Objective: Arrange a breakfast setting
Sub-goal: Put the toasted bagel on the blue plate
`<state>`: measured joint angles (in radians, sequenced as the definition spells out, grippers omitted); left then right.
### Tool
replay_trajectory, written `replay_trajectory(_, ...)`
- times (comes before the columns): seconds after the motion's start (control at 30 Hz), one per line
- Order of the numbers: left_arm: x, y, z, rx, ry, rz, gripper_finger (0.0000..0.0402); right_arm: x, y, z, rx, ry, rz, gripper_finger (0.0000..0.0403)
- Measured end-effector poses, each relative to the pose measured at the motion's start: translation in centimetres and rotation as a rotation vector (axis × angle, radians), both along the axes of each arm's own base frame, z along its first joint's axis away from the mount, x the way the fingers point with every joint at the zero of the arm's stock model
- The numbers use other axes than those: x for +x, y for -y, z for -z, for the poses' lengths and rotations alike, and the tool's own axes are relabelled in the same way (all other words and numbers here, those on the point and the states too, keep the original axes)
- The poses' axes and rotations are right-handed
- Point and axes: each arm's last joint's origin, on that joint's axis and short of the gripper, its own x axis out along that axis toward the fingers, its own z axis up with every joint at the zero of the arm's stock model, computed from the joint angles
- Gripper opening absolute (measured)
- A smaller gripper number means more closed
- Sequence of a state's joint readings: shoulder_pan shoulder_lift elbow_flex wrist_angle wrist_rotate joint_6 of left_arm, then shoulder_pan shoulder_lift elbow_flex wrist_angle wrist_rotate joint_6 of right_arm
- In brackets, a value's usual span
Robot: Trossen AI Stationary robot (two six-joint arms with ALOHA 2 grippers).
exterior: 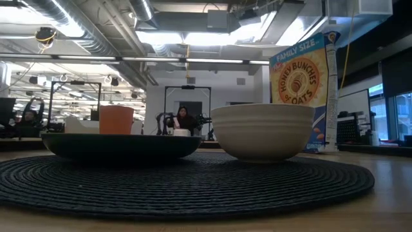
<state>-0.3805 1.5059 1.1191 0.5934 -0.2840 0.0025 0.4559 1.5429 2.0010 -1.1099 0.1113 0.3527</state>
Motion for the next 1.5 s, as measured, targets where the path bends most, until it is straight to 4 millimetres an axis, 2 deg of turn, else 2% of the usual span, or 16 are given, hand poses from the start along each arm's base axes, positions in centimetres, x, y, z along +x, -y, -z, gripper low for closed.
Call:
replay_trajectory(0.2, 0.0, 0.0, 0.2, 0.006, -0.024, -0.02, 0.0163, 0.3, 0.0, -0.3, 0.012, 0.041, -0.028, 0.0006)
replay_trajectory(0.3, 0.0, 0.0, 0.3, 0.007, -0.027, -0.018, 0.0115, 0.3, 0.0, -0.3, 0.01, 0.042, -0.029, 0.0006)
replay_trajectory(0.4, 0.0, 0.2, 0.3, 0.025, -0.03, -0.016, 0.0045, 0.3, -0.1, -0.4, 0.015, 0.042, -0.026, 0.0007)
replay_trajectory(0.47, 0.0, 0.3, 0.4, 0.047, -0.037, -0.018, 0.0019, 0.3, 0.0, -0.3, 0.021, 0.037, -0.018, 0.0008)
replay_trajectory(0.63, -1.2, 0.5, 0.3, 0.169, -0.135, -0.121, 0.0019, 0.3, 0.2, -0.2, 0.011, 0.028, 0.073, 0.0042)
replay_trajectory(0.8, -4.3, -0.8, 1.5, 0.337, -0.466, -0.35, 0.0018, -0.4, 0.3, -0.3, -0.022, 0.035, 0.177, 0.0107)
replay_trajectory(0.93, -6.6, -2.2, 4.0, 0.422, -0.776, -0.433, 0.0023, -0.2, 0.4, 0.3, -0.051, 0.005, 0.262, 0.0142)
replay_trajectory(1.03, -7.5, -2.7, 6.1, 0.427, -0.966, -0.426, 0.0026, -0.1, 0.4, 0.9, -0.073, -0.041, 0.297, 0.015)
replay_trajectory(1.17, -7.7, -2.4, 9.2, 0.477, -1.152, -0.358, 0.0023, 0.2, 0.4, 1.4, -0.115, -0.059, 0.327, 0.0151)
replay_trajectory(1.37, -7.1, -1.4, 13.2, 0.61, -1.332, -0.203, 0.0032, 0.5, 0.4, 1.5, -0.146, -0.042, 0.362, 0.0152)
replay_trajectory(1.5, -6.6, -0.9, 14.6, 0.638, -1.391, -0.153, 0.0058, 0.5, 0.5, 1.5, -0.163, -0.029, 0.385, 0.0152)
